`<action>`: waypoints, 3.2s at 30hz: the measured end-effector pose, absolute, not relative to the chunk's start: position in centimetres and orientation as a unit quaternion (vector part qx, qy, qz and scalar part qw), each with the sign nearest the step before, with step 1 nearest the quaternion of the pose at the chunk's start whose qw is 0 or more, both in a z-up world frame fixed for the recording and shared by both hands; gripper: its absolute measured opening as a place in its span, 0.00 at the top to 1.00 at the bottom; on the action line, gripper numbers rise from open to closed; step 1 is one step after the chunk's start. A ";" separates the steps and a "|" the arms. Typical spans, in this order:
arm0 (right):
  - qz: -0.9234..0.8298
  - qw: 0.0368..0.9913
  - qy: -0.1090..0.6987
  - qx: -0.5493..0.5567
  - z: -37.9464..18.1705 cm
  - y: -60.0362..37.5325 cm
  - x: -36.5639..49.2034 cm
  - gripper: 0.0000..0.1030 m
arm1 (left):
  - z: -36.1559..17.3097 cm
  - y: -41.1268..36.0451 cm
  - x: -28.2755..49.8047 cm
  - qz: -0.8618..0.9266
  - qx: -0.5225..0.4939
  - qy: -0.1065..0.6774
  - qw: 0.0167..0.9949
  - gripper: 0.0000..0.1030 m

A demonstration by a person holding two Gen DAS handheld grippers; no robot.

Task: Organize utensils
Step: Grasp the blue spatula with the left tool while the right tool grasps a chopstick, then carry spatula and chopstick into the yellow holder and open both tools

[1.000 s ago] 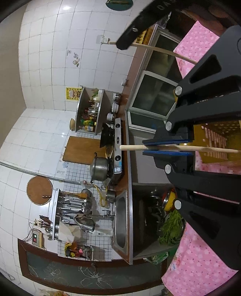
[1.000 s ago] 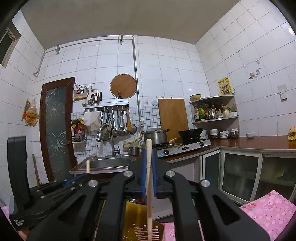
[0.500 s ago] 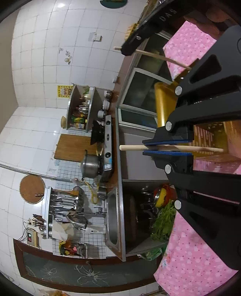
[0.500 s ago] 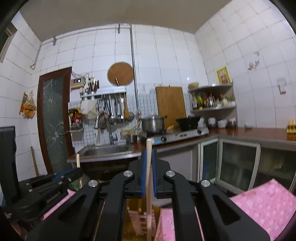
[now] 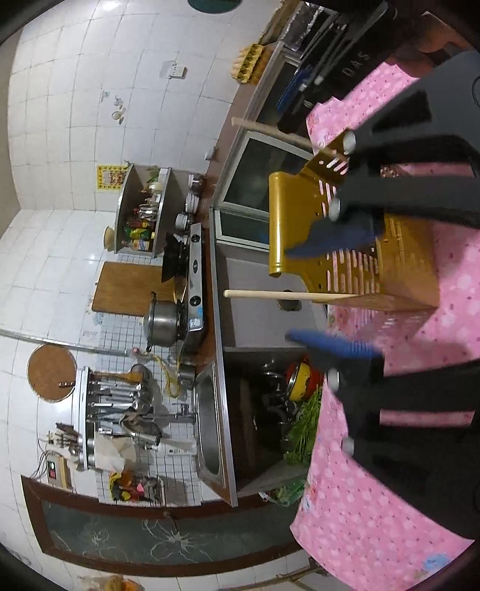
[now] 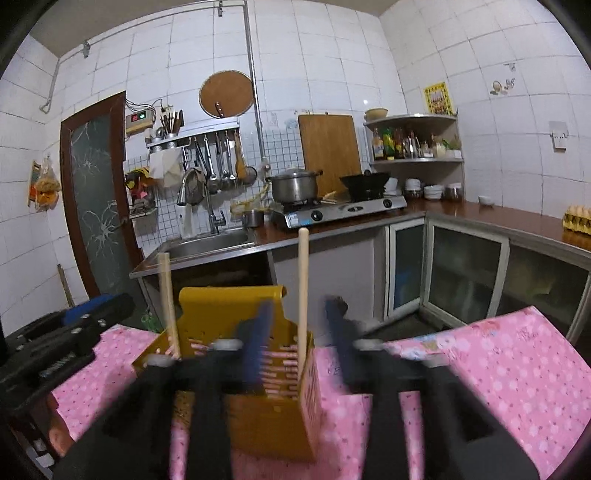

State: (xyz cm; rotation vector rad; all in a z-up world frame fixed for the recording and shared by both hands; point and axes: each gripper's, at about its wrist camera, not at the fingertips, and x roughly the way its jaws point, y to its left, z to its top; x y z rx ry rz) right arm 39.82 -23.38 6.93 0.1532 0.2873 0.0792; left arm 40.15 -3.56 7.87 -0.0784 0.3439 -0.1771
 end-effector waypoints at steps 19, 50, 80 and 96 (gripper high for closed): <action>-0.014 0.953 0.299 0.053 2.5 -27.0 27.2 0.41 | 3.1 -0.6 27.7 -0.091 -0.035 0.314 0.945 0.05; -0.054 0.897 0.437 0.039 -5.3 -26.6 28.8 0.70 | -4.2 -0.4 26.9 -0.090 -0.026 0.467 0.879 0.39; -0.044 0.868 0.492 0.039 -5.0 -26.9 31.9 0.92 | -4.5 -2.9 28.1 -0.080 0.040 0.520 0.850 0.92; -0.033 0.908 0.406 0.097 -1.8 -28.8 30.3 0.94 | -0.1 -1.2 30.2 -0.073 -0.009 0.419 0.905 0.94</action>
